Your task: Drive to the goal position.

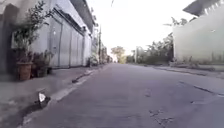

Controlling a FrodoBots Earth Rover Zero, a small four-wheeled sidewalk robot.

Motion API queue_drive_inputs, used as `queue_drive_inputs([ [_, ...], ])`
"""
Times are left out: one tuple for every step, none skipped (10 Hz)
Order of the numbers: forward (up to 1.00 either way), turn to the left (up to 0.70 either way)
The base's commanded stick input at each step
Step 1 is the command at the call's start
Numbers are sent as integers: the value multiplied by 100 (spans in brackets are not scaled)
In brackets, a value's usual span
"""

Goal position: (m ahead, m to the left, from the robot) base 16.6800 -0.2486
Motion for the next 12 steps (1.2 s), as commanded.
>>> queue_drive_inputs([
  [100, 0],
  [100, 0],
  [100, 0],
  [100, 0],
  [100, -4],
  [100, -30],
  [100, -40],
  [100, -40],
  [100, -39],
  [100, -11],
  [100, 0],
  [100, 0],
])
